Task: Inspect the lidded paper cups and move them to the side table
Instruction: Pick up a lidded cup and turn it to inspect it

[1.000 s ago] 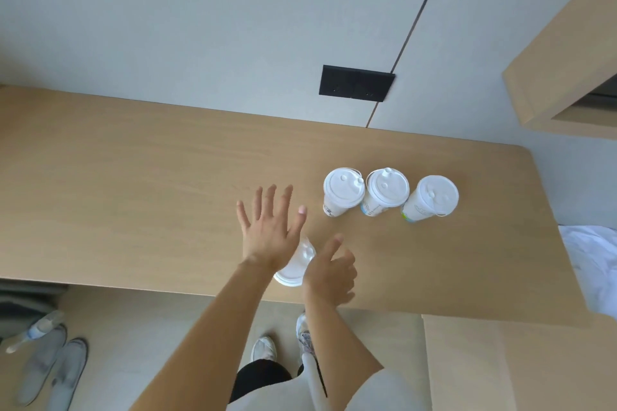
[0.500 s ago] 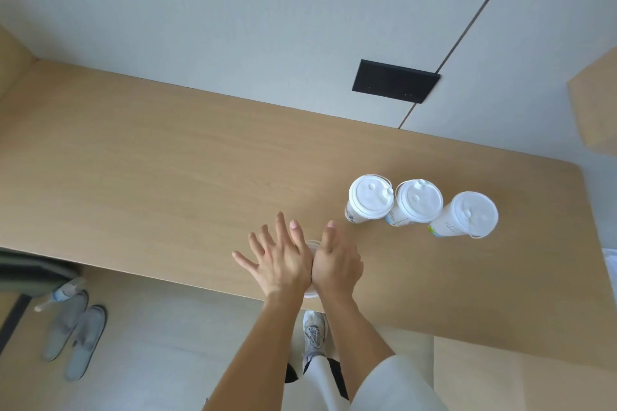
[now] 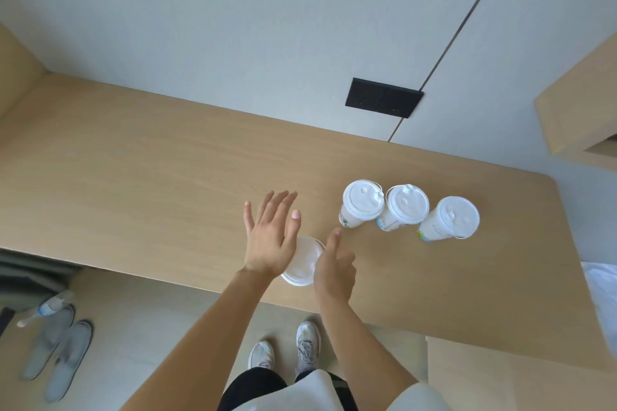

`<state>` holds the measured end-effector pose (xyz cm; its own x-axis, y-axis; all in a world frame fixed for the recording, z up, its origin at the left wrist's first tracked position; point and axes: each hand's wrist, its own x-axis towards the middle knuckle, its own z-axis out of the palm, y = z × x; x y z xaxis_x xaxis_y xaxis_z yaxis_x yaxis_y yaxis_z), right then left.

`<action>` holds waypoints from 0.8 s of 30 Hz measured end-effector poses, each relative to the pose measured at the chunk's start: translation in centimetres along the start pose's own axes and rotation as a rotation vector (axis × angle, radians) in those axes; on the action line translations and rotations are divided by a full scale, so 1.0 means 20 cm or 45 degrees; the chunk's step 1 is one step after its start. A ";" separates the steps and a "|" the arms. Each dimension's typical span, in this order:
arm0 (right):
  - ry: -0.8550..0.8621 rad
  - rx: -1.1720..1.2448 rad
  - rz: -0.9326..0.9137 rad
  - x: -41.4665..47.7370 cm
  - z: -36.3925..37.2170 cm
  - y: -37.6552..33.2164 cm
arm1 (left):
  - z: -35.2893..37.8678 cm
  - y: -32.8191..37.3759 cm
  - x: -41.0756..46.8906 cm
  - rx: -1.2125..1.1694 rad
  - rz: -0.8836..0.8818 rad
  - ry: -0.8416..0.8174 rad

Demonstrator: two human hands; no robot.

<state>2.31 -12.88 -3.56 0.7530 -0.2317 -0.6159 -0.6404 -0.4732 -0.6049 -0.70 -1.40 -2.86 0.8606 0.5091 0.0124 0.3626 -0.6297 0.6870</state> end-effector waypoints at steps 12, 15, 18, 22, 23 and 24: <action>-0.009 -1.192 -1.985 0.06 0.06 0.07 | 0.06 -0.38 -0.54 0.438 -0.020 -0.337; 0.070 -1.215 -1.961 0.08 0.08 0.08 | 0.08 -0.35 -0.54 0.436 -0.058 -0.425; 0.144 -1.240 -1.887 0.06 0.11 0.08 | 0.07 -0.33 -0.53 0.463 -0.061 -0.457; 0.165 -1.298 -1.816 0.03 0.14 0.08 | 0.05 -0.36 -0.51 0.482 -0.058 -0.462; 0.172 -1.302 -1.799 0.03 0.15 0.08 | 0.05 -0.36 -0.50 0.481 -0.060 -0.474; 0.173 -1.308 -1.775 0.03 0.15 0.07 | 0.04 -0.35 -0.50 0.483 -0.067 -0.494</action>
<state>1.32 -11.15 -6.34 0.6516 0.7487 0.1219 0.7563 -0.6537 -0.0272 -11.46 -2.59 -8.41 0.8804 0.3369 -0.3337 0.4507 -0.8131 0.3683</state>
